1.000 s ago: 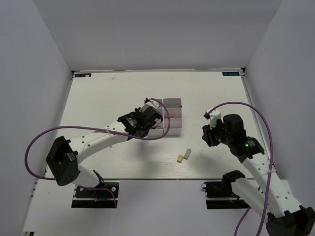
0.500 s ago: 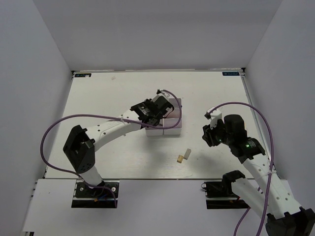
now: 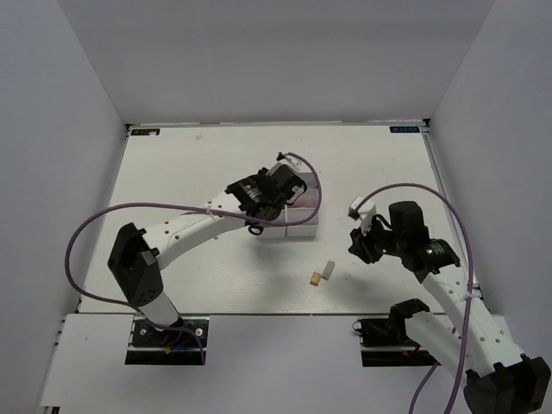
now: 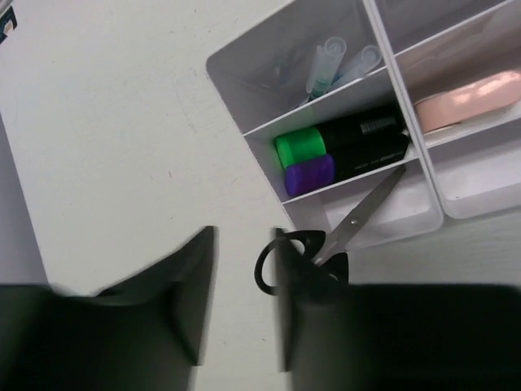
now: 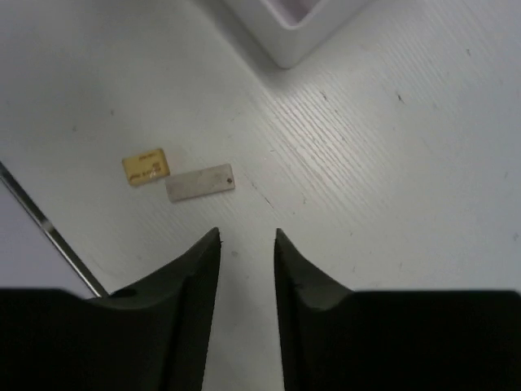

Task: Sort the stationery into containers
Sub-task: Place the scissors in the storage box, then pick up the stationery from the center of the board.

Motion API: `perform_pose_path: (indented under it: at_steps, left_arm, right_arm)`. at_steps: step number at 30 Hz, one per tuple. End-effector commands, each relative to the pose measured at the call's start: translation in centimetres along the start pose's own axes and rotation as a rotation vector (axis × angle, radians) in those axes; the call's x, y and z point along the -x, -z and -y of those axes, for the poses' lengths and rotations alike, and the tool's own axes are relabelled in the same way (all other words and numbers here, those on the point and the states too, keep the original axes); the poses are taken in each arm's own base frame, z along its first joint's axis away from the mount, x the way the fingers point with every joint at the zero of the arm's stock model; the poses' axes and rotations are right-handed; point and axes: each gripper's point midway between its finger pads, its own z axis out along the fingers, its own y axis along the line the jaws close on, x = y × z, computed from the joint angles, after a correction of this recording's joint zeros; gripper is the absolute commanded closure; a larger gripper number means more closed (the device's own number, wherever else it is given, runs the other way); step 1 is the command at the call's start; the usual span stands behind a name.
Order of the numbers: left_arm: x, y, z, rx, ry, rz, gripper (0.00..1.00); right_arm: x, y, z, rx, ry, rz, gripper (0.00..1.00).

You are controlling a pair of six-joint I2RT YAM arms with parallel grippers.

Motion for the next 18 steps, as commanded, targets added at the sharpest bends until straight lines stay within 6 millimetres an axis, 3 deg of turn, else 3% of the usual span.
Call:
perform_pose_path:
  at_steps: [1, 2, 3, 5, 6, 7, 8, 9, 10, 11, 15, 16, 18]
  left_arm:
    - [1.6, 4.4, -2.5, -0.033, 0.108, 0.104, 0.63]
    - [0.6, 4.6, -2.2, -0.045, 0.117, 0.093, 0.88]
    - [0.8, 6.9, -3.5, -0.088, 0.193, 0.145, 0.97]
    - [-3.5, 6.1, -2.6, -0.115, 0.185, 0.08, 1.0]
    - [-3.7, 8.2, -3.1, -0.19, 0.26, 0.128, 0.99]
    - [-4.8, 8.3, -3.2, -0.203, 0.274, 0.122, 0.91]
    - [-9.2, 7.0, -1.8, -0.226, 0.221, 0.027, 0.61]
    - [-9.7, 8.3, -2.8, -0.25, 0.267, 0.068, 0.49]
    - [-13.1, 7.2, -2.1, -0.249, 0.228, 0.01, 0.43]
    - [-13.7, 8.0, -1.9, -0.298, 0.244, 0.021, 0.3]
    - [-18.3, 7.6, -0.8, -0.36, 0.241, -0.004, 0.26]
    - [-18.2, 7.9, -0.9, -0.381, 0.264, 0.027, 0.26]
    - [-20.0, 7.4, -0.2, -0.395, 0.249, 0.0, 0.26]
  right_arm:
    - [-0.2, 0.1, -4.1, 0.27, 0.182, 0.039, 0.66]
    - [-1.0, 0.1, -4.6, 0.325, 0.274, 0.035, 0.8]
    - [-1.0, 0.0, -5.7, 0.409, 0.414, 0.09, 0.82]
    - [-3.1, 1.1, -8.9, 0.608, 0.491, 0.104, 0.77]
    - [-4.4, 1.1, -9.2, 0.679, 0.773, 0.164, 0.69]
    - [-5.3, 0.9, -9.7, 0.734, 0.807, 0.16, 0.63]
    - [-5.8, 0.4, -9.8, 0.77, 0.896, 0.192, 0.55]
    - [-6.4, 0.0, -9.8, 0.799, 0.91, 0.181, 0.53]
    - [-6.5, -0.3, -9.6, 0.806, 0.938, 0.176, 0.51]
    - [-6.4, -0.9, -9.2, 0.812, 0.966, 0.178, 0.5]
    - [-6.0, -3.1, -7.7, 0.823, 1.024, 0.152, 0.45]
    - [-5.4, -3.8, -7.2, 0.804, 1.061, 0.159, 0.45]
    - [-5.6, -5.0, -6.3, 0.789, 1.082, 0.13, 0.43]
